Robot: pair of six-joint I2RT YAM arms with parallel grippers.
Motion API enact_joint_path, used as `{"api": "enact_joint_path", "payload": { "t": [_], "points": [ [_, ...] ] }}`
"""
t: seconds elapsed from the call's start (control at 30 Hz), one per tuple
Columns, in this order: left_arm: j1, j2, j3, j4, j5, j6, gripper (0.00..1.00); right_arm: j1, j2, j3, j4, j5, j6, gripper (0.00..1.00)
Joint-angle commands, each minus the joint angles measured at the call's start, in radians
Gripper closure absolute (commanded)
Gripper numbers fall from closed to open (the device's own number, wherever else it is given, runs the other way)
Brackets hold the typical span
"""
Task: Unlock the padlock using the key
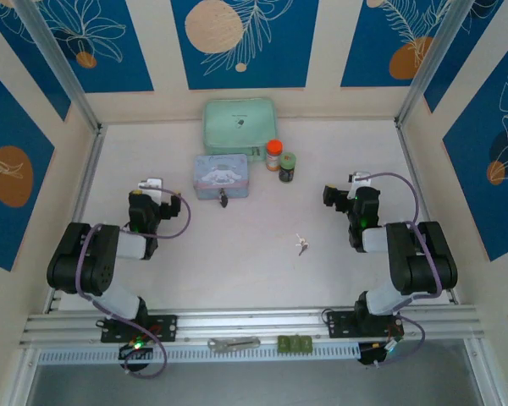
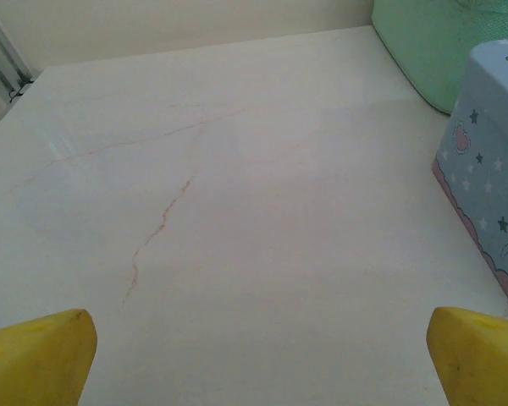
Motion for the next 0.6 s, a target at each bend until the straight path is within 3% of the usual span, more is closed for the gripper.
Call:
{"api": "enact_joint_path", "payload": {
  "t": [0.0, 0.57],
  "points": [
    [-0.002, -0.017, -0.011, 0.027, 0.007, 0.011, 0.01, 0.007, -0.019, -0.002, 0.020, -0.015, -0.009, 0.01],
    [0.004, -0.017, -0.006, 0.016, 0.022, 0.008, 0.01, 0.002, -0.019, 0.001, 0.016, -0.023, -0.008, 0.01]
  ]
}}
